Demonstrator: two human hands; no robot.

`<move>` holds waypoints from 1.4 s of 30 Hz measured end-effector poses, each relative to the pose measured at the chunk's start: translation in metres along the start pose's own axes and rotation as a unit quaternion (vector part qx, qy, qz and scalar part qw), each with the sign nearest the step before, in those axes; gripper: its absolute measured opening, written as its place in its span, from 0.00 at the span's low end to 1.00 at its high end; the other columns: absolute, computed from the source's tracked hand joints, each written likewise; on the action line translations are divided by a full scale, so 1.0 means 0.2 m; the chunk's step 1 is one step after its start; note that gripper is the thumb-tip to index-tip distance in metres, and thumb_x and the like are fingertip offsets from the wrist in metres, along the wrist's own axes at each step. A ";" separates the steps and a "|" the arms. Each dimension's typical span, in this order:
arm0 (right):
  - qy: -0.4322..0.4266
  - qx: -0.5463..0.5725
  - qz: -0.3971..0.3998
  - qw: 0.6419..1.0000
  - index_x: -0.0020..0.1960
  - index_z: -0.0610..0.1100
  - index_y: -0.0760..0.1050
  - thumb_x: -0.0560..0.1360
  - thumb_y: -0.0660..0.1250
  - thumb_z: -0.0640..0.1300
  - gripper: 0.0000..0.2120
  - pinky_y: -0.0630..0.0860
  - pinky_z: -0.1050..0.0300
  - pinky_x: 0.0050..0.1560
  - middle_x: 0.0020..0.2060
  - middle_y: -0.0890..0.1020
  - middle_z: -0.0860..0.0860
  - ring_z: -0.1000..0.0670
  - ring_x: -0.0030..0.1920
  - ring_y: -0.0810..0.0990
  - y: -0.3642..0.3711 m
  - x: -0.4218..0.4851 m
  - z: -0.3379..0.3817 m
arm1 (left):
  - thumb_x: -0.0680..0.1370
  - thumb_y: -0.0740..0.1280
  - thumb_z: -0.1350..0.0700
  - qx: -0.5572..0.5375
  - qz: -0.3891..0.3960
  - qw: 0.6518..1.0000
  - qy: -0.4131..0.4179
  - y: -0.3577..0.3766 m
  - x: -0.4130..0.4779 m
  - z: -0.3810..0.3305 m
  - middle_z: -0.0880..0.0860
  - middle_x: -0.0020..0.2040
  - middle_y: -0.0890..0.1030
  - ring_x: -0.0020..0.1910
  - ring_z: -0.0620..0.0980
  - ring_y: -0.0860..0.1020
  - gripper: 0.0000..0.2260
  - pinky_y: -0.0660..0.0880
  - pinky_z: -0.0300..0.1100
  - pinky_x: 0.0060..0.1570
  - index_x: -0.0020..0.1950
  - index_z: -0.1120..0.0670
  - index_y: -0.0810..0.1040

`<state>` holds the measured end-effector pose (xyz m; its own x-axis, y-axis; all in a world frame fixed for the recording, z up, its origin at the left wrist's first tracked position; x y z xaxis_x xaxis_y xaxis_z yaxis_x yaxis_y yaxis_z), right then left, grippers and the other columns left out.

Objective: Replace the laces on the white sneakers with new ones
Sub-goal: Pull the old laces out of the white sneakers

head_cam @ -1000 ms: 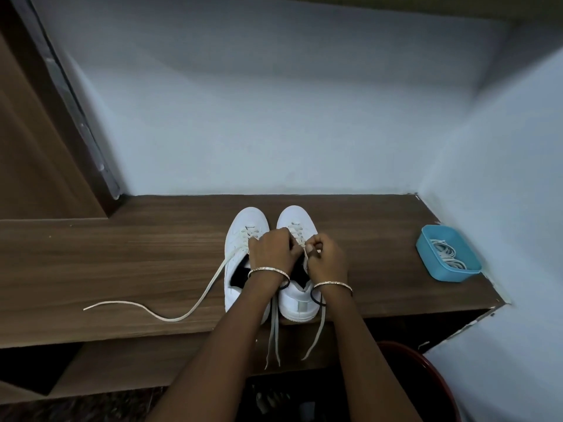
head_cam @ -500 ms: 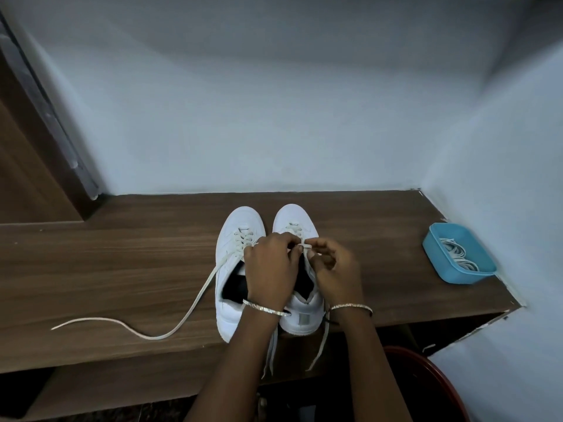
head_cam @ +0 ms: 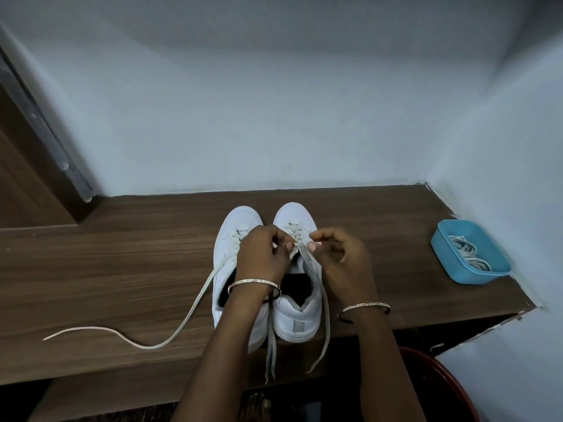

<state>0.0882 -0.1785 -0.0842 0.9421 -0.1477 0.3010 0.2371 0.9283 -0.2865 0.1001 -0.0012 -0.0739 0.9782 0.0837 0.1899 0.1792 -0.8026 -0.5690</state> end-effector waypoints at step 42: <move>0.392 0.399 -0.205 0.803 0.48 0.46 0.75 0.82 0.59 0.40 0.07 0.76 0.54 0.50 0.44 0.82 0.49 0.50 0.44 0.80 -0.40 -0.32 -0.25 | 0.80 0.65 0.52 -0.447 -0.114 0.836 -0.295 -0.56 -0.27 0.26 0.49 0.21 0.73 0.28 0.49 0.79 0.20 0.69 0.43 0.37 0.28 0.53 0.67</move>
<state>0.0211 -0.2614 -0.1260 0.7574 -0.3763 -0.5336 0.6329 0.6239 0.4584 0.0324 0.1155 -0.0623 0.8580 0.3594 -0.3671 0.4760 -0.8249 0.3050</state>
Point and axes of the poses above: each hand's wrist, its own x-axis towards the middle knuckle, its own y-axis out of the palm, z = x × y, the point moved 10 cm from there along x, towards the middle knuckle
